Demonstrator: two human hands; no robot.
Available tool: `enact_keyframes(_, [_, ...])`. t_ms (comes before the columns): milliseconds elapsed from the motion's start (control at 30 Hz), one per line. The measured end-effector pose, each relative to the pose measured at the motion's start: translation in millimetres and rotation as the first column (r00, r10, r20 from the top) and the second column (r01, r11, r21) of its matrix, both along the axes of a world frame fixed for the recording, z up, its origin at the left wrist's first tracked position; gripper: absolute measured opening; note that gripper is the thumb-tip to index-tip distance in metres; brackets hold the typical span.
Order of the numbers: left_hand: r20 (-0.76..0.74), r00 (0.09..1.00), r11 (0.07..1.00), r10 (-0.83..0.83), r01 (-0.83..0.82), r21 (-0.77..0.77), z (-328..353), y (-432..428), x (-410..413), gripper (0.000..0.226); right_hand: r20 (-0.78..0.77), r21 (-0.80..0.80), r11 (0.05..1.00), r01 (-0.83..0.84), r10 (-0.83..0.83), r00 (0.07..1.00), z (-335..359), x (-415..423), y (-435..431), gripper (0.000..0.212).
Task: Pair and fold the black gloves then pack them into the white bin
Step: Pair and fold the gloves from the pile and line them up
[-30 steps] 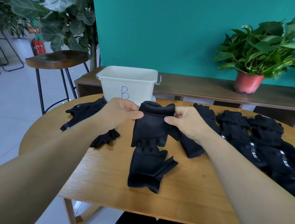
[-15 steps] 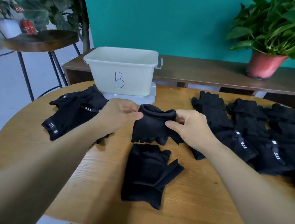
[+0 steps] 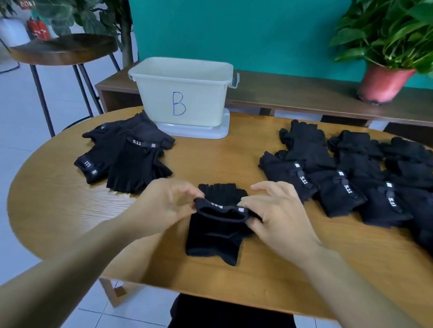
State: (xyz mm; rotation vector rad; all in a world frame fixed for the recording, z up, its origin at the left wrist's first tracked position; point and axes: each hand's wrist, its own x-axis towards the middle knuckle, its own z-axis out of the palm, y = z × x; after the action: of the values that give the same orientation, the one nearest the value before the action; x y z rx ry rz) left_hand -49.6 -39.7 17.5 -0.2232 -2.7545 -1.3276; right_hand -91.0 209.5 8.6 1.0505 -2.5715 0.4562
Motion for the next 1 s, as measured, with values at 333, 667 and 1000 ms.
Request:
enact_keyframes(333, [-0.252, 0.968, 0.935, -0.019, -0.072, -0.348, -53, -3, 19, 0.023, -0.196, 0.186, 0.982, 0.037, 0.000, 0.981, -23, 23, -8, 0.037])
enact_keyframes(667, [-0.252, 0.968, 0.949, 0.003, -0.082, -0.305, -57, 0, 25, 0.021, -0.326, 0.204, 0.979, 0.011, 0.058, 0.943, -37, 24, -11, 0.025])
enact_keyframes(1000, [-0.231, 0.967, 0.957, 0.108, -0.164, -0.240, -16, -3, 1, 0.043, -0.030, -0.106, 0.964, 0.246, -0.250, 0.968, 6, 19, -24, 0.045])
